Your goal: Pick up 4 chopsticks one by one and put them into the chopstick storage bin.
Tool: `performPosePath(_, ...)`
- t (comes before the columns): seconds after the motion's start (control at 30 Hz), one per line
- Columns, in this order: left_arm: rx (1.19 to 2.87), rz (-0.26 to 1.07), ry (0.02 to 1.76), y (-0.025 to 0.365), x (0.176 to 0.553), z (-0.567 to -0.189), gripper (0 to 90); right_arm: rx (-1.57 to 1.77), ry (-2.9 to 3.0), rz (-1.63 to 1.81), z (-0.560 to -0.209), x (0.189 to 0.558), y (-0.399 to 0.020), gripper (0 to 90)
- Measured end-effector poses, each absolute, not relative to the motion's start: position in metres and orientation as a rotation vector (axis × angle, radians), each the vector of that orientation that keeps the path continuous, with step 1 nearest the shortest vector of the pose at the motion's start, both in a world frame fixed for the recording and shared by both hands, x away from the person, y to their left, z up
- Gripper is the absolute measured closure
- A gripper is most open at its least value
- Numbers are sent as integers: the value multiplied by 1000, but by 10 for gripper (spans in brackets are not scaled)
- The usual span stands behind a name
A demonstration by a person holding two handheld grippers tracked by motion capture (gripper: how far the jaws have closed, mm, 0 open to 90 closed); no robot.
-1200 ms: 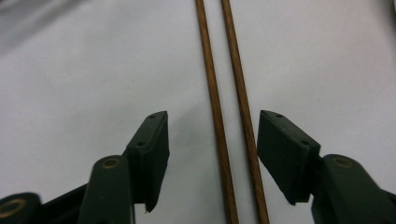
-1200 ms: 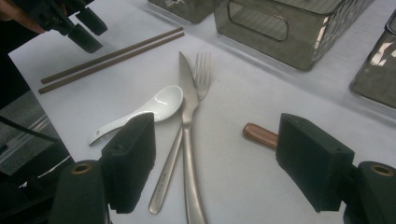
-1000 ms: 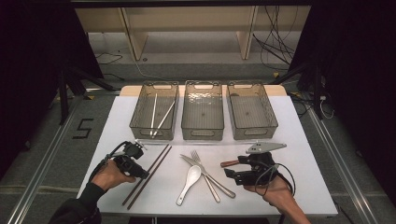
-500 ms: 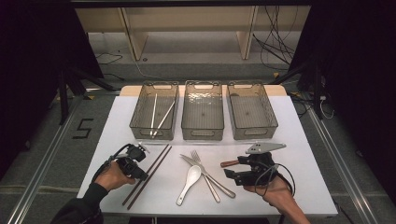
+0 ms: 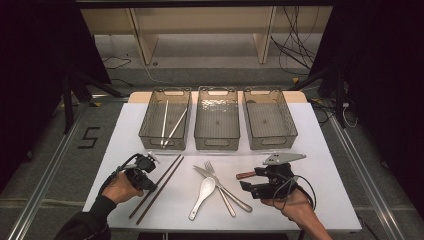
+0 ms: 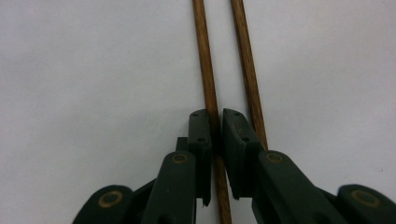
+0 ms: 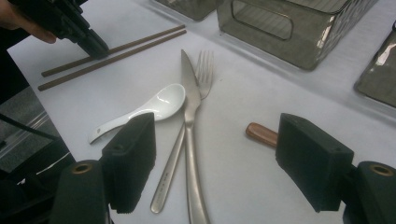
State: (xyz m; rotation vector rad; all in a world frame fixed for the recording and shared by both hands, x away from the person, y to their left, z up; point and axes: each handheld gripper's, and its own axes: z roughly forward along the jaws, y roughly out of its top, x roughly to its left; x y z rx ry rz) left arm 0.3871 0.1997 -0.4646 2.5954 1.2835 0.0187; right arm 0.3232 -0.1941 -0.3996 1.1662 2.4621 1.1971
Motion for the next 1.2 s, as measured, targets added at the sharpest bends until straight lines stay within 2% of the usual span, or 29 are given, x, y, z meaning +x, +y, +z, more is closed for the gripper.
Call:
performPosePath(0.7, 2565, 26, 1286, 205, 388, -460, 844, 1166, 2462, 1199, -399, 323, -194, 298)
performPosePath(1.2, 2469, 77, 1202, 210, 386, -430, 844, 1168, 2460, 1201, -399, 323, -194, 298)
